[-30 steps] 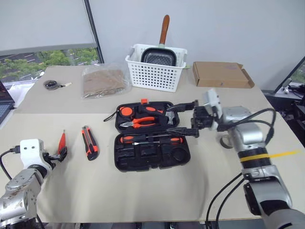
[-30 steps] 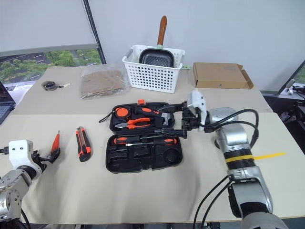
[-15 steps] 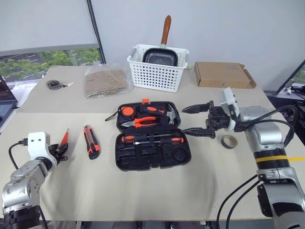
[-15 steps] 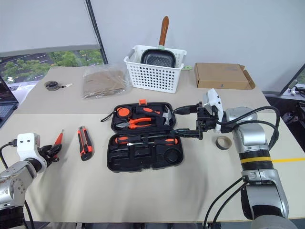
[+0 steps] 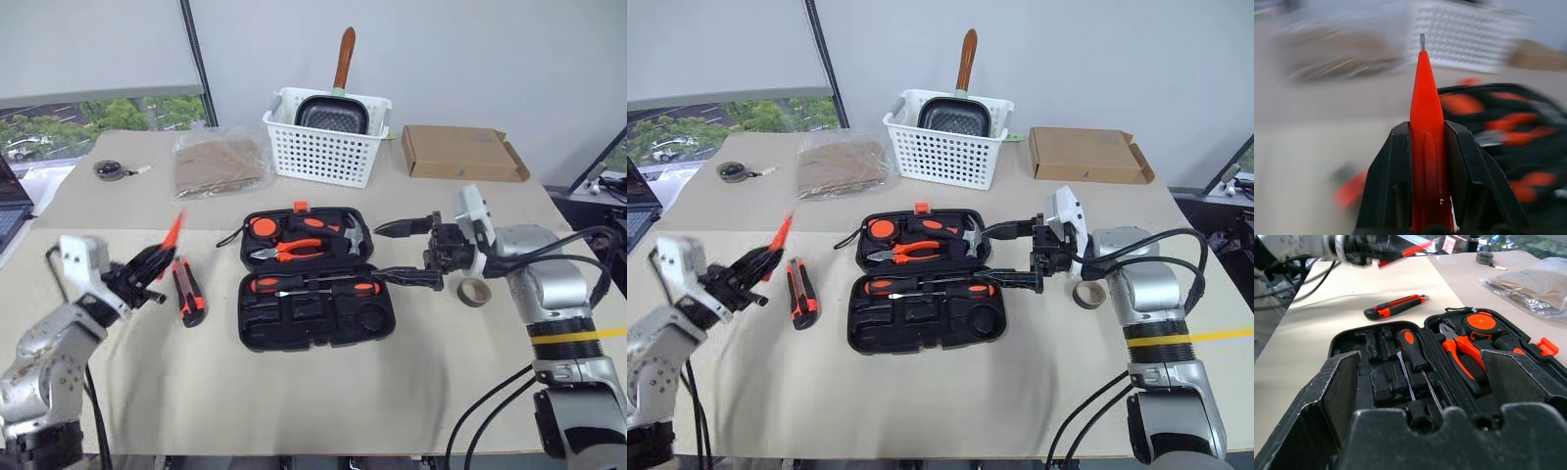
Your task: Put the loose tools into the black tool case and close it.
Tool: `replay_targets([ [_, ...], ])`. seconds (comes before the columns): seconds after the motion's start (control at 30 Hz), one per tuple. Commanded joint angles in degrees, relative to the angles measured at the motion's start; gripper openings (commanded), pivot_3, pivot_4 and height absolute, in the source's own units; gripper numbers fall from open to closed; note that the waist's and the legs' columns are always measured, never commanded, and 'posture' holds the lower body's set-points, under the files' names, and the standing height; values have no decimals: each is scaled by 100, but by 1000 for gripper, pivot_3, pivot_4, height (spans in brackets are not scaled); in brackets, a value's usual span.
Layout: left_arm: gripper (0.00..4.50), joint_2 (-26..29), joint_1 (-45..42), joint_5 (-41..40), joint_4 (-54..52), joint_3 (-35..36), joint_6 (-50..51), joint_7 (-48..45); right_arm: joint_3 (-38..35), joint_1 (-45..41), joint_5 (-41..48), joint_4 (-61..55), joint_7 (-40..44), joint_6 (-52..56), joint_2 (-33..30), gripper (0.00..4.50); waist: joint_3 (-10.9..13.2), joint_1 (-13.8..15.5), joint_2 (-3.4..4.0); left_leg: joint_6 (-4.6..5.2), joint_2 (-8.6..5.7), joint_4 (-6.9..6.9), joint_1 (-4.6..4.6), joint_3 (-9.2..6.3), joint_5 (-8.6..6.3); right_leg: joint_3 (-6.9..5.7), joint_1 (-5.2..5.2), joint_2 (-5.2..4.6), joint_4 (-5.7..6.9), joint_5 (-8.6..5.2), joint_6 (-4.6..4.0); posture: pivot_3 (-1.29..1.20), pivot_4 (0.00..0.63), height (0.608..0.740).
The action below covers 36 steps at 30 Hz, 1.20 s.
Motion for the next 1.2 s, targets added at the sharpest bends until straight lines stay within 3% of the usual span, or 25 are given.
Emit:
replay_targets([
  [0.03, 462, 458, -571, 628, 255, -1261, -947, -1545, -254, 233, 212, -504, -159, 133, -140, 4500, 1, 8, 7, 1, -1, 0, 1, 2, -1, 3, 2, 2, 0, -2, 3, 0, 150, 700],
  [0.17, 462, 575, -1046, 1692, 1107, -2699, -2266, -2765, -346, 478, 226, -775, -367, 174, -243, 4500, 2, -68, 14, 17, -1, -1, 13, 23, -7, 18, 4, 10, -2, -2, 5, 0, 150, 700],
  [0.33, 462, 318, -1639, 2170, 1872, -3366, -2828, -3193, -484, 735, 259, -1080, -565, 251, -391, 4500, 7, -74, 9, 57, 11, -1, -1, 19, 14, 17, -9, 28, -4, -4, 3, 0, 150, 700],
  [0.57, 462, 14, -1817, 2594, 2251, -3549, -3025, -2879, -579, 939, 317, -1273, -705, 278, -492, 4500, 6, -76, 9, 70, 9, 2, -1, 20, 8, 22, -7, 23, -5, -5, 5, 0, 150, 700],
  [0.77, 462, 379, -1728, 3284, 2220, -3654, -3041, -2597, -506, 848, 263, -1185, -673, 247, -491, 4500, 6, -75, 10, 72, 9, 4, 9, 18, 7, 23, 2, 22, -4, -6, 7, 0, 150, 700],
  [0.97, 462, 577, -1516, 3257, 1768, -3686, -2716, -2616, -441, 775, 177, -1031, -599, 132, -457, 4500, 6, -91, 10, 71, 13, 2, 27, 18, 7, 26, 11, 20, 3, -7, 9, 0, 150, 700],
  [1.2, 462, 399, -1392, 3420, 1560, -3951, -2601, -2504, -381, 743, 118, -911, -564, -7, -439, 4500, 5, -78, 12, 75, 10, -1, 26, 19, 4, 29, 11, 20, 3, -14, 12, 0, 150, 700],
])
